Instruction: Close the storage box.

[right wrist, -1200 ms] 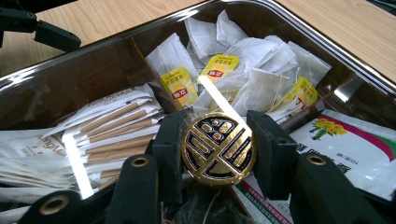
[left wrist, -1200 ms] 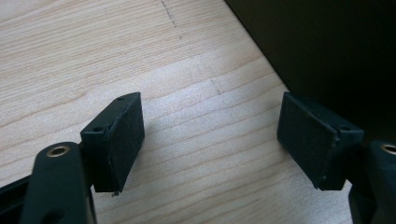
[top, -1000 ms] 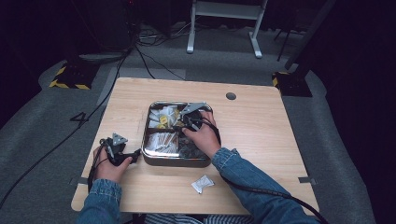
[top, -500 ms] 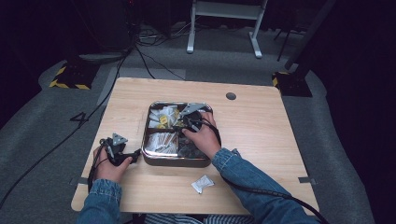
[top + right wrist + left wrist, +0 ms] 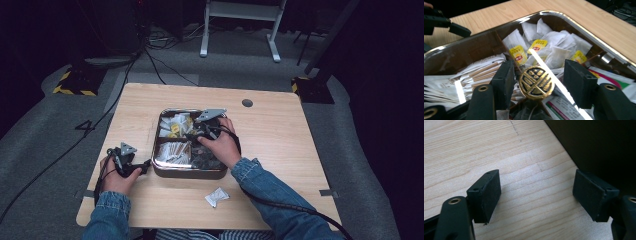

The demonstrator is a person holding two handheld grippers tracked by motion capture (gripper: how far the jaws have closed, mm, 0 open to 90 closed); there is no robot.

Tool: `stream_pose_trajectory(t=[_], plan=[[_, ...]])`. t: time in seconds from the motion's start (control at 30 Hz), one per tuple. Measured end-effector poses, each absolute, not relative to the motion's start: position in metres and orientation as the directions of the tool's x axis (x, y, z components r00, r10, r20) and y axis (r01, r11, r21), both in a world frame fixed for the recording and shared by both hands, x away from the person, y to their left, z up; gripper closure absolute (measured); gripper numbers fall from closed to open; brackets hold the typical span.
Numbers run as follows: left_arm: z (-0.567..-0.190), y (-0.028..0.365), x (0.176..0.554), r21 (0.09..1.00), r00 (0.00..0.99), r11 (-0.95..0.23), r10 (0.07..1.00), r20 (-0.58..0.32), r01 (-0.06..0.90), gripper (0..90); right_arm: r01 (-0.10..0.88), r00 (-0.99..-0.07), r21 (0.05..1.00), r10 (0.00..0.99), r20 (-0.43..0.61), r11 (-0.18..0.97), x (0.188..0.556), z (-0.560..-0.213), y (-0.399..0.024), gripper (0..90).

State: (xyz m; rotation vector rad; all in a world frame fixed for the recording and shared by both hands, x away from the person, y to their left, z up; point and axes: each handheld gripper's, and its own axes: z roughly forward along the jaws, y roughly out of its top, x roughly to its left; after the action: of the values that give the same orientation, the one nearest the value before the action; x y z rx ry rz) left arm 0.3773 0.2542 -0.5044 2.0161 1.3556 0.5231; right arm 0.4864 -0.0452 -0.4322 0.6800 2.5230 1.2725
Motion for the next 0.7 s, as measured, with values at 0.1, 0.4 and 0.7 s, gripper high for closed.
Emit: stream_pose_trajectory(t=[0.1, 0.4, 0.7], plan=[[-0.504, 0.254, 0.377, 0.701, 0.387, -0.259, 0.922, -0.027, 0.665, 23.2, 0.3, -0.861, 0.813, 0.508, 0.005, 0.5, 0.486, -0.427, -0.051, 42.8], [-0.504, 0.254, 0.377, 0.701, 0.386, -0.257, 0.922, -0.028, 0.665, 23.1, 0.305, -0.846, 0.826, 0.534, 0.006, 0.475, 0.485, -0.402, -0.084, 40.7], [-0.504, 0.254, 0.376, 0.7, 0.393, -0.264, 0.919, -0.026, 0.663, 23.2, 0.302, -0.841, 0.833, 0.541, 0.003, 0.464, 0.483, -0.383, -0.118, 39.7]])
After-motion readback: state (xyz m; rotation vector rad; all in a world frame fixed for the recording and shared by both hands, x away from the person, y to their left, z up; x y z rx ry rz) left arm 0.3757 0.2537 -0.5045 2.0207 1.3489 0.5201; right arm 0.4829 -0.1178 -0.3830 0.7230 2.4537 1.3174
